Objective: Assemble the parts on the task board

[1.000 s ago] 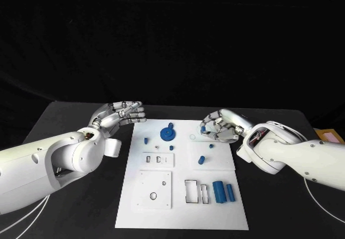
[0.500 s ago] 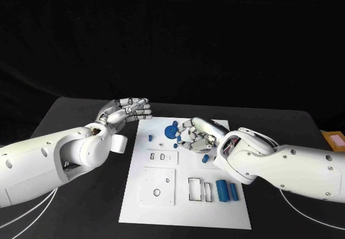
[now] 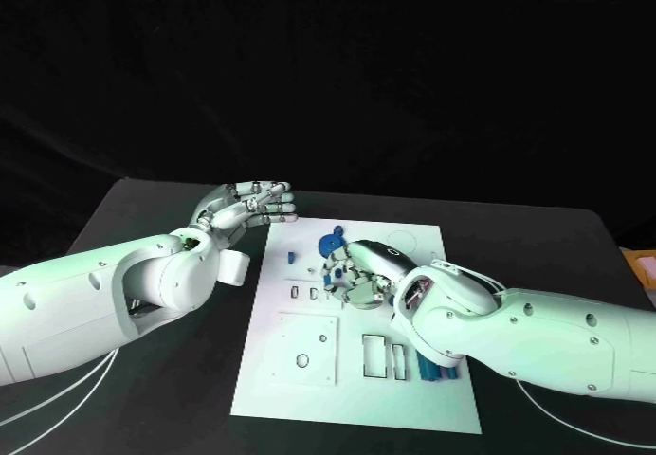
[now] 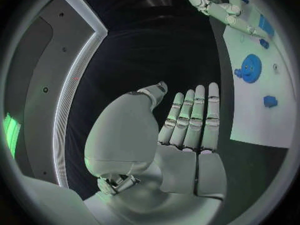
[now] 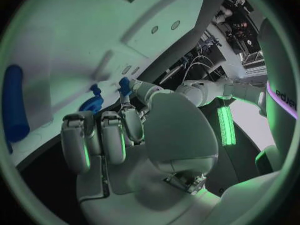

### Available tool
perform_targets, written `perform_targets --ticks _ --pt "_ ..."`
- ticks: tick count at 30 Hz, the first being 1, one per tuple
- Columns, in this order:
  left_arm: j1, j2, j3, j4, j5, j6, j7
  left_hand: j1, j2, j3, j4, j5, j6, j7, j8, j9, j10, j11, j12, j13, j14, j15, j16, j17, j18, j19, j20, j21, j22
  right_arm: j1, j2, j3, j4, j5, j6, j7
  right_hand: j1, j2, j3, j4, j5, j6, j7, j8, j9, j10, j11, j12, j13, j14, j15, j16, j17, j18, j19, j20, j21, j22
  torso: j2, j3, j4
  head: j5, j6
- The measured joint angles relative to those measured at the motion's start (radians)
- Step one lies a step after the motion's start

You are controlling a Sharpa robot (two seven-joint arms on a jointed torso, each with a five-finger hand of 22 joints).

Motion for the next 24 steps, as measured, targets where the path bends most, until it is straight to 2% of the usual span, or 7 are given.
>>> perform_targets --ticks 6,8,13,16,24 --pt "0.000 0.000 0.000 0.000 0.000 0.002 -0.001 0.000 0.000 0.000 0.000 0.000 0.000 0.000 0.000 0.000 0.000 0.000 0.000 0.000 0.000 0.000 0.004 0.000 0.000 0.000 0.000 0.000 0.000 -0.009 0.011 0.000 0.001 -0.023 0.003 -0.017 0.000 0.000 0.000 0.000 0.004 -0.003 0.000 0.001 0.000 0.000 0.000 0.000 0.000 0.000 0.000 0.000 0.000 0.000 0.000 0.000 0.000 0.000 0.001 0.0003 0.0004 0.001 -0.005" --pt "0.000 -0.001 0.000 0.000 0.000 0.003 -0.001 0.000 0.000 0.000 0.000 0.000 0.000 0.000 0.000 0.000 0.000 0.000 0.000 0.000 0.000 0.000 0.004 0.000 0.000 0.000 0.000 0.000 -0.001 -0.012 0.014 0.000 0.001 -0.030 0.005 -0.021 -0.009 -0.009 -0.003 0.003 0.007 -0.003 0.000 0.018 0.000 0.000 0.000 0.000 0.001 0.000 0.000 0.000 0.000 0.000 0.000 0.000 0.000 0.000 0.001 0.0004 0.0006 0.000 -0.006" --pt "0.000 -0.002 0.000 0.000 0.001 0.004 -0.002 0.000 0.000 0.000 0.000 0.000 0.000 0.000 0.000 0.000 0.000 0.000 0.000 0.000 0.000 0.000 0.004 0.000 0.000 0.000 0.000 0.000 -0.001 -0.020 0.023 0.000 -0.004 -0.042 0.010 -0.028 -0.009 -0.009 -0.004 0.004 0.008 -0.004 0.001 0.018 0.001 0.000 0.000 0.000 0.002 0.000 0.000 0.000 0.000 0.000 0.000 0.000 0.000 0.000 0.001 0.0003 0.0006 0.000 -0.010" --pt "0.000 -0.002 0.000 0.001 0.001 0.005 -0.002 0.000 0.000 0.000 0.000 0.000 0.000 0.000 0.000 0.000 0.000 0.000 0.000 0.000 0.000 0.000 0.004 0.000 0.000 0.000 0.000 0.000 -0.001 -0.024 0.028 0.000 -0.008 -0.048 0.013 -0.032 -0.014 -0.015 -0.004 0.004 0.008 -0.005 0.002 0.030 0.001 0.000 0.000 0.000 0.002 0.000 0.000 0.000 0.000 0.000 0.000 0.000 0.000 0.000 0.001 0.0001 0.0007 0.000 -0.011" --pt "0.000 -0.004 0.000 0.001 0.001 0.006 -0.003 0.000 0.000 0.000 0.000 0.000 0.000 0.000 0.000 0.000 0.000 0.000 0.000 0.000 0.000 0.000 0.004 0.000 0.000 0.000 0.000 0.000 -0.001 -0.029 0.036 0.001 -0.014 -0.062 0.017 -0.039 -0.014 -0.015 -0.005 0.004 0.008 -0.007 0.002 0.030 0.002 0.000 0.000 0.000 0.003 0.000 0.000 0.000 0.000 0.000 0.000 0.000 0.000 0.000 0.000 -0.0001 0.0020 -0.003 -0.016"
